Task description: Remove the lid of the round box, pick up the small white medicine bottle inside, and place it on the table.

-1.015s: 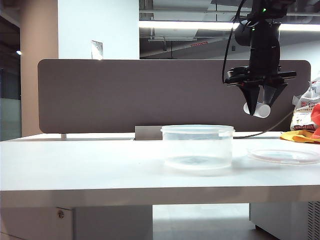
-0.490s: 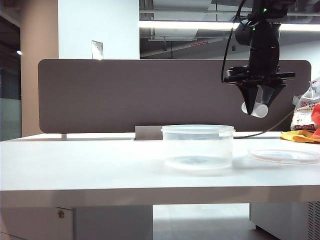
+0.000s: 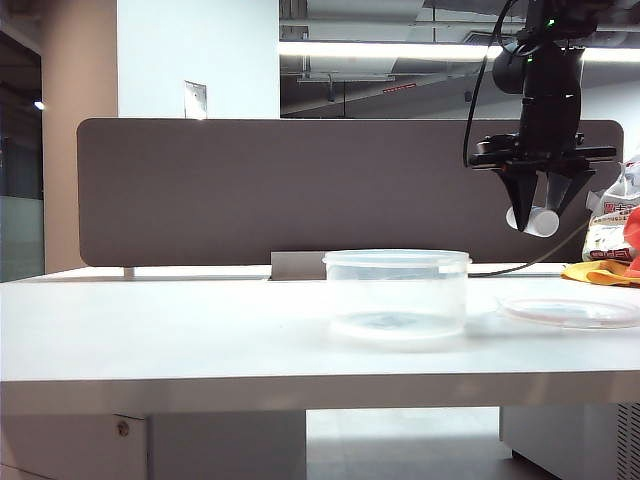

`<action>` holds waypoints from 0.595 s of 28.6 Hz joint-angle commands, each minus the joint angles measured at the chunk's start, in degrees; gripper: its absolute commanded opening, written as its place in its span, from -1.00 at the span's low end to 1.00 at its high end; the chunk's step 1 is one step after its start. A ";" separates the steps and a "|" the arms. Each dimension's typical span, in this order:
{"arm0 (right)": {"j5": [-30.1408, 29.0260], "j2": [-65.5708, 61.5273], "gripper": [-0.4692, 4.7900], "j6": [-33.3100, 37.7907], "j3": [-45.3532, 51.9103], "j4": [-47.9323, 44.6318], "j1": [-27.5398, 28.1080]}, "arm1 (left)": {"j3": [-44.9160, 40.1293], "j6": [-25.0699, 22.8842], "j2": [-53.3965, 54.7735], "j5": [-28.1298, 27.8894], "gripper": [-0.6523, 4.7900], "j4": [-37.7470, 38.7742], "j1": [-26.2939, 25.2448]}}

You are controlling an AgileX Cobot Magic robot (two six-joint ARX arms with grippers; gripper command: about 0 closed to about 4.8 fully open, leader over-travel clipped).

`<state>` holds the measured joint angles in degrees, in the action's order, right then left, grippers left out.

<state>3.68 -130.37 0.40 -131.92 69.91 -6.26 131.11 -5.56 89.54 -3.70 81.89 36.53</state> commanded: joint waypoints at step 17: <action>-1.07 -3.69 -0.83 -0.04 -0.26 4.61 0.02 | 0.11 1.27 -0.33 -0.61 0.34 0.22 -0.07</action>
<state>2.81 -134.30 0.38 -131.96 74.48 -6.24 131.11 -4.89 89.49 -4.14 81.91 36.53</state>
